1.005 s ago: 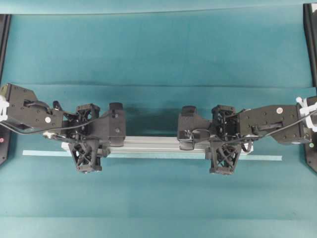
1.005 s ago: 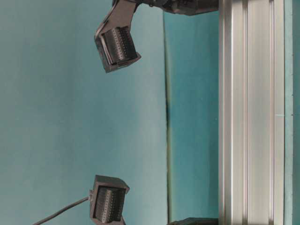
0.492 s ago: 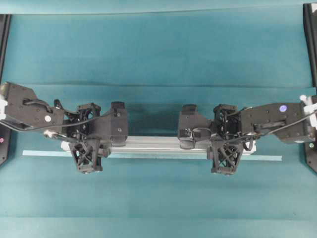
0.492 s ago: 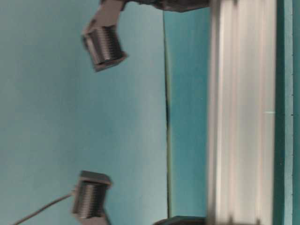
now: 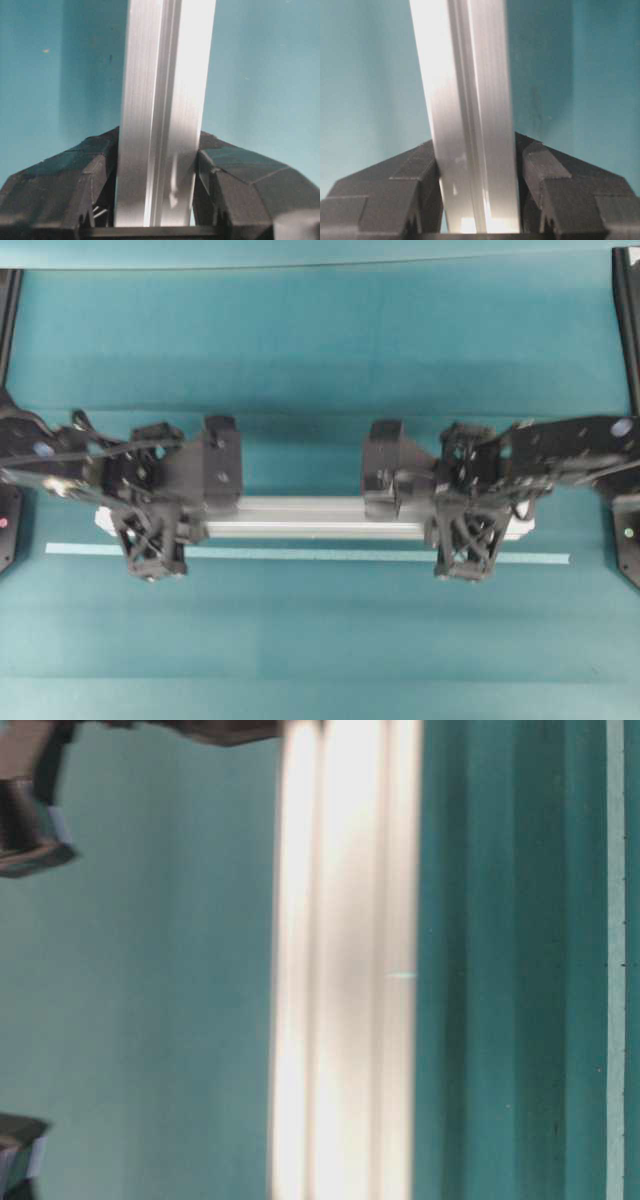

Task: Lift the metal rail with both hands.
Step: 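Close both grippers on the rail and begin lifting, then raise the rail with both grippers off the table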

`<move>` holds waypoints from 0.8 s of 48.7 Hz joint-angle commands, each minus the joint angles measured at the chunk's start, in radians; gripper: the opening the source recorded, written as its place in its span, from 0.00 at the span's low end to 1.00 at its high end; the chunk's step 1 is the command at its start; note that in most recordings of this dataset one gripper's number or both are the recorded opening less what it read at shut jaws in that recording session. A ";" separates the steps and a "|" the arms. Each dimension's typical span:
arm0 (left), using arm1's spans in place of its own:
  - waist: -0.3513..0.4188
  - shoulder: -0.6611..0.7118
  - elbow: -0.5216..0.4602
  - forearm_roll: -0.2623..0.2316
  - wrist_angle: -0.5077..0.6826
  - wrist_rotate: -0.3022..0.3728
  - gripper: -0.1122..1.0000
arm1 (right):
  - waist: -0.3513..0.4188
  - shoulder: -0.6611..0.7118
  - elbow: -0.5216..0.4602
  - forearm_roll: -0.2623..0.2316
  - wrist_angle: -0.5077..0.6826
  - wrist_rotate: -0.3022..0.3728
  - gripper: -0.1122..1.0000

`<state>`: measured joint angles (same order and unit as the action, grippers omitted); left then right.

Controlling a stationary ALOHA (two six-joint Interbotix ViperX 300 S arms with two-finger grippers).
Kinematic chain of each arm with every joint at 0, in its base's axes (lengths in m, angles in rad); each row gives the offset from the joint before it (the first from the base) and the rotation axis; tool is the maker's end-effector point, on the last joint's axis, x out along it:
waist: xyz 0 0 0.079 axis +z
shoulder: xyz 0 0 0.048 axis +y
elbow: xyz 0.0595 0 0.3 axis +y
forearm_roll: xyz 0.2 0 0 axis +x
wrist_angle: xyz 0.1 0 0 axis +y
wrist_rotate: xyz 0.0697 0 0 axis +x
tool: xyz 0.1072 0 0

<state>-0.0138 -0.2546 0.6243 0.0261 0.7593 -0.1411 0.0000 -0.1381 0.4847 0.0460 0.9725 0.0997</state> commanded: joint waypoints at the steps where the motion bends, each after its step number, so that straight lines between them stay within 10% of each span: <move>1: 0.005 -0.058 -0.041 0.000 0.028 -0.014 0.43 | -0.005 -0.020 -0.051 0.003 0.043 0.025 0.45; 39: 0.020 -0.150 -0.272 0.000 0.264 -0.031 0.43 | -0.018 -0.034 -0.373 0.020 0.393 0.034 0.45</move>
<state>-0.0046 -0.3743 0.4203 0.0215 1.0032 -0.1580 -0.0138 -0.1580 0.1703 0.0568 1.3453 0.1089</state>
